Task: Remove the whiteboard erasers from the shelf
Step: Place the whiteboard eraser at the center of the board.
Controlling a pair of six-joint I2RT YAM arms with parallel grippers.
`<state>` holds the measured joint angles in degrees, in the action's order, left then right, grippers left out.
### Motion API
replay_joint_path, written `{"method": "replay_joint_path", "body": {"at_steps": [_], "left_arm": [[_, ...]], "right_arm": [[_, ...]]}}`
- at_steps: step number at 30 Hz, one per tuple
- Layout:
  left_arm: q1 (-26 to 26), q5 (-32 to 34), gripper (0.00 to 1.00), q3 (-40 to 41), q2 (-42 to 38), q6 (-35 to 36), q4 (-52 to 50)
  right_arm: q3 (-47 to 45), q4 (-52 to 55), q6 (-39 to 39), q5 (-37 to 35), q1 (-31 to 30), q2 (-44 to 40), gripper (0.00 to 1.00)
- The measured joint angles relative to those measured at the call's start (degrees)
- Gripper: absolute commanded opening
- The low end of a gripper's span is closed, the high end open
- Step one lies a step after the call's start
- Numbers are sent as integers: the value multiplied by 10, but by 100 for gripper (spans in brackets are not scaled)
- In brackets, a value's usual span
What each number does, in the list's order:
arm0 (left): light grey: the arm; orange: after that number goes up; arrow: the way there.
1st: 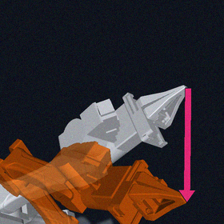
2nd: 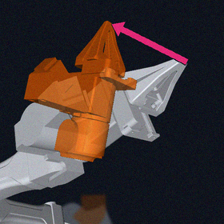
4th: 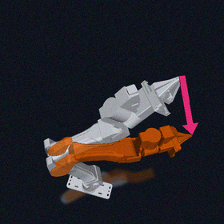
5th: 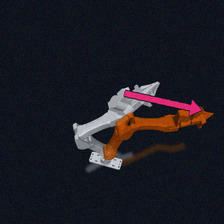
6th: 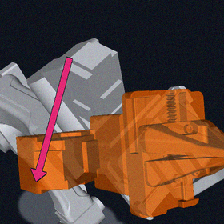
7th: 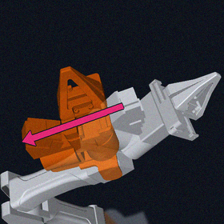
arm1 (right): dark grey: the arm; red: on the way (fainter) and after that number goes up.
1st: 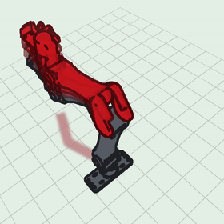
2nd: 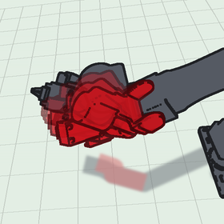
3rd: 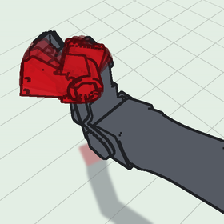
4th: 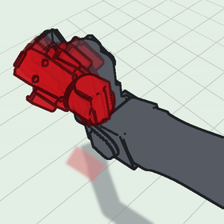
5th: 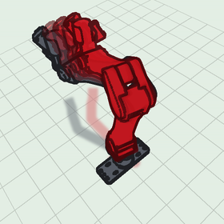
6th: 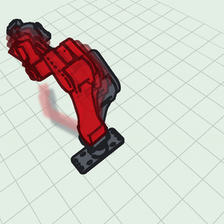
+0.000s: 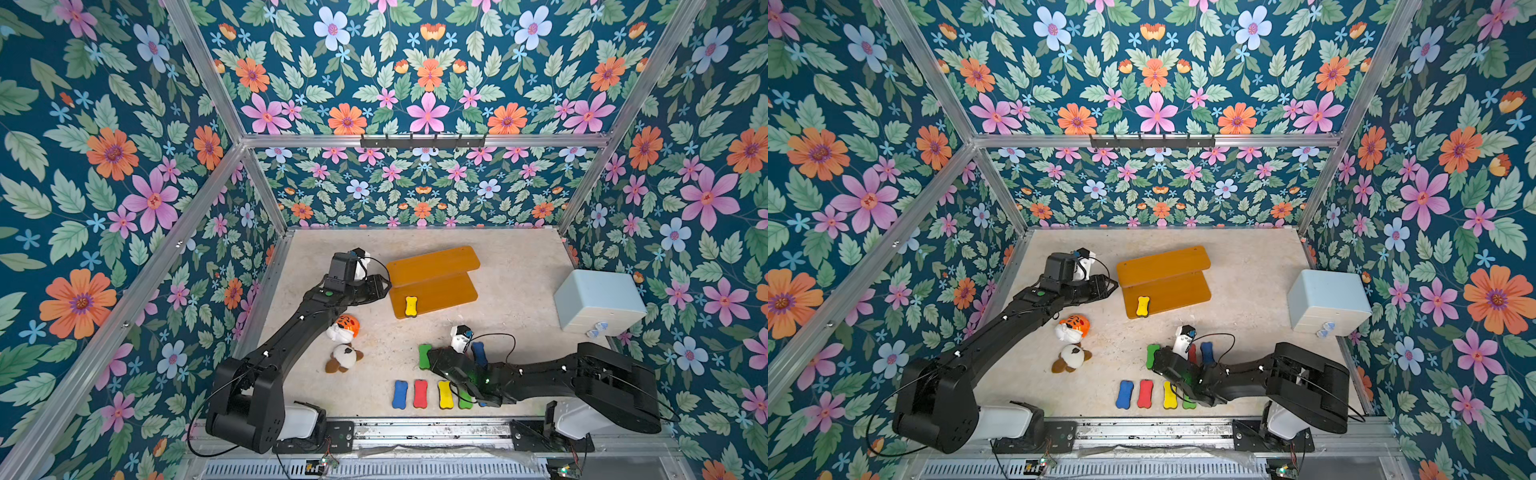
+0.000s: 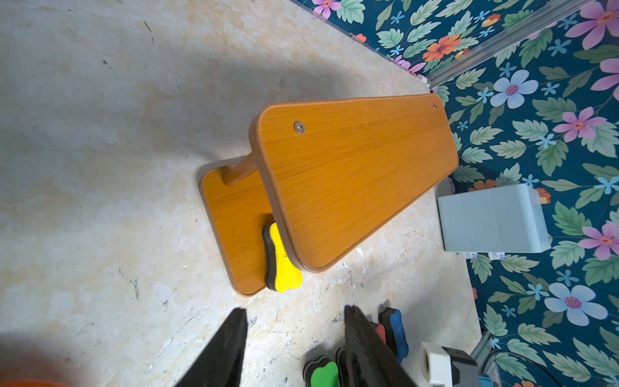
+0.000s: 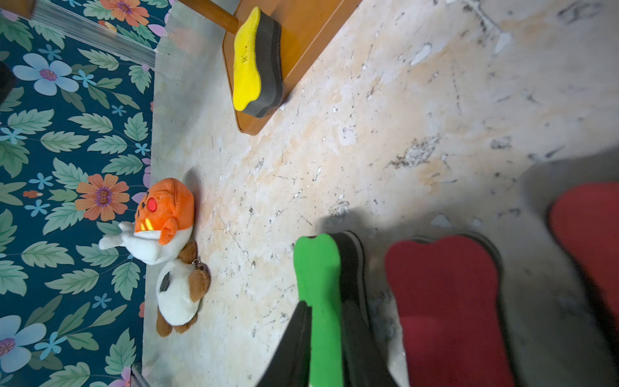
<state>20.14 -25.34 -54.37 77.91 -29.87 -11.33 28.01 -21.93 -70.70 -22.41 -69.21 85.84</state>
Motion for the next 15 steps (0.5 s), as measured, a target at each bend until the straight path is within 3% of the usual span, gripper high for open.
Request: {"method": "replay_joint_path", "body": {"at_steps": [7,15], "left_arm": [[0,2,53,-9,3,-1,0],[0,15,53,-16,4,-2,-2]], "right_arm": [[16,11,24,-2,11,-27,32],[32,-22,81,27,86,-25,32]]}}
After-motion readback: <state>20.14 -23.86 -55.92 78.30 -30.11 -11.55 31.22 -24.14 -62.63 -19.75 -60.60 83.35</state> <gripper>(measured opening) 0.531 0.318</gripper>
